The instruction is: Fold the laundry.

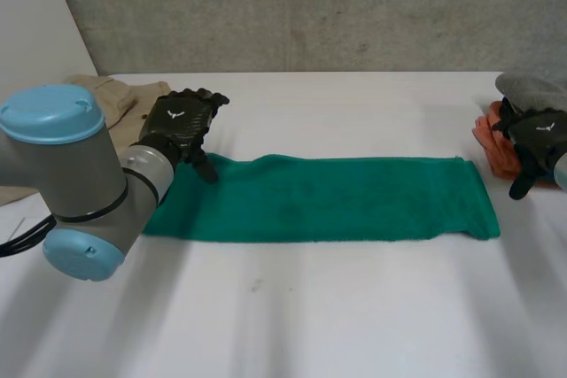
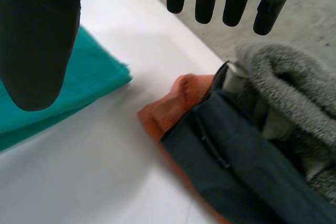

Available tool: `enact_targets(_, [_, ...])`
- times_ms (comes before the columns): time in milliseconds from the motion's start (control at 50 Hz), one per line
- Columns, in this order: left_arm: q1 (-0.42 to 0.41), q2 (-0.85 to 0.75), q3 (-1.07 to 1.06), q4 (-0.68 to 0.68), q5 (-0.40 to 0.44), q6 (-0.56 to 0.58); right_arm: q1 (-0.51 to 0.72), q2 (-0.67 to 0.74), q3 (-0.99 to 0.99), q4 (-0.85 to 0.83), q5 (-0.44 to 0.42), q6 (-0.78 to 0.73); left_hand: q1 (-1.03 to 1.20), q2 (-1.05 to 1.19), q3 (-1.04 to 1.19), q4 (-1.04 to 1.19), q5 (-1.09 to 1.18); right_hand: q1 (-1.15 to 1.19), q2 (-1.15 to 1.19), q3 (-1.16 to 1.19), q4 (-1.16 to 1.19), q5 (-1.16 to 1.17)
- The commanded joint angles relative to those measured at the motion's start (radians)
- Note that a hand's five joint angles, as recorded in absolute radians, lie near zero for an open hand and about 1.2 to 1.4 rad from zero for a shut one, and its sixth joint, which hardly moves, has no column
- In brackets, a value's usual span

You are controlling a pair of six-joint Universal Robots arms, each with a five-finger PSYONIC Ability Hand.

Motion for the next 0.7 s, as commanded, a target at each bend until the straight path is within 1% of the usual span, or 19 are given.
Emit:
enact_targets(20, [-0.001, 0.020, -0.007, -0.002, 0.002, -0.002, 0.026, -0.011, 0.010, 0.187, -0.026, -0.012, -0.014, -0.033, -0.034, -0.019, -0.037, -0.019, -0.008, -0.009, -0.010, -0.019])
enact_targets(80, [-0.003, 0.033, -0.007, -0.002, 0.002, -0.002, 0.033, -0.025, 0.013, 0.284, -0.057, 0.033, -0.014, -0.033, -0.034, -0.019, -0.037, 0.069, 0.081, 0.079, 0.078, 0.069])
enact_targets(100, [-0.003, 0.043, -0.007, -0.002, 0.004, -0.003, 0.031, -0.035, 0.021, 0.339, -0.081, 0.059, -0.014, -0.033, -0.034, -0.019, -0.037, 0.160, 0.171, 0.169, 0.169, 0.159])
enact_targets(140, [-0.003, 0.056, -0.007, -0.002, 0.004, -0.006, 0.029, -0.043, 0.036, 0.373, -0.103, 0.079, -0.014, -0.033, -0.034, -0.019, -0.037, 0.228, 0.239, 0.237, 0.237, 0.228])
enact_targets(200, [-0.004, 0.075, -0.007, -0.002, 0.005, -0.014, 0.026, -0.057, 0.085, 0.355, -0.150, 0.116, -0.014, -0.033, -0.034, -0.019, -0.037, 0.336, 0.348, 0.346, 0.346, 0.336])
enact_targets(240, [-0.004, 0.085, -0.007, -0.001, 0.007, -0.019, 0.019, -0.054, 0.119, 0.286, -0.169, 0.131, -0.014, -0.033, -0.034, -0.019, -0.037, 0.366, 0.377, 0.376, 0.375, 0.366])
enact_targets(320, [-0.006, 0.088, -0.007, -0.002, 0.011, -0.029, 0.014, -0.043, 0.173, 0.152, -0.150, 0.142, -0.014, -0.033, -0.034, -0.019, -0.037, 0.378, 0.389, 0.388, 0.387, 0.378])
enact_targets(380, [-0.007, 0.085, -0.008, -0.002, 0.013, -0.031, 0.016, -0.029, 0.194, 0.077, -0.117, 0.145, -0.014, -0.033, -0.034, -0.019, -0.037, 0.378, 0.389, 0.388, 0.387, 0.378])
enact_targets(460, [-0.007, 0.072, -0.011, -0.002, 0.013, -0.026, 0.020, -0.015, 0.210, 0.020, -0.068, 0.150, -0.014, -0.033, -0.034, -0.019, -0.037, 0.378, 0.389, 0.388, 0.387, 0.378])
enact_targets(540, [-0.010, 0.062, -0.010, -0.001, 0.013, -0.026, 0.026, 0.000, 0.216, -0.003, -0.032, 0.147, -0.014, -0.033, -0.034, -0.019, -0.037, 0.378, 0.389, 0.388, 0.387, 0.378])
enact_targets(640, [-0.018, 0.053, -0.011, 0.002, 0.013, -0.025, 0.022, 0.015, 0.216, -0.032, -0.009, 0.150, -0.014, -0.033, -0.034, -0.019, -0.037, 0.410, 0.421, 0.420, 0.419, 0.410])
enact_targets(660, [-0.019, 0.051, -0.011, 0.002, 0.013, -0.025, 0.020, 0.018, 0.217, -0.037, -0.009, 0.151, -0.014, -0.033, -0.034, -0.019, -0.037, 0.468, 0.480, 0.478, 0.477, 0.468])
enact_targets(700, [-0.026, 0.048, -0.010, 0.004, 0.011, -0.025, 0.016, 0.024, 0.219, -0.055, -0.008, 0.147, -0.014, -0.033, -0.034, -0.019, -0.037, 1.094, 1.105, 1.104, 1.103, 1.094])
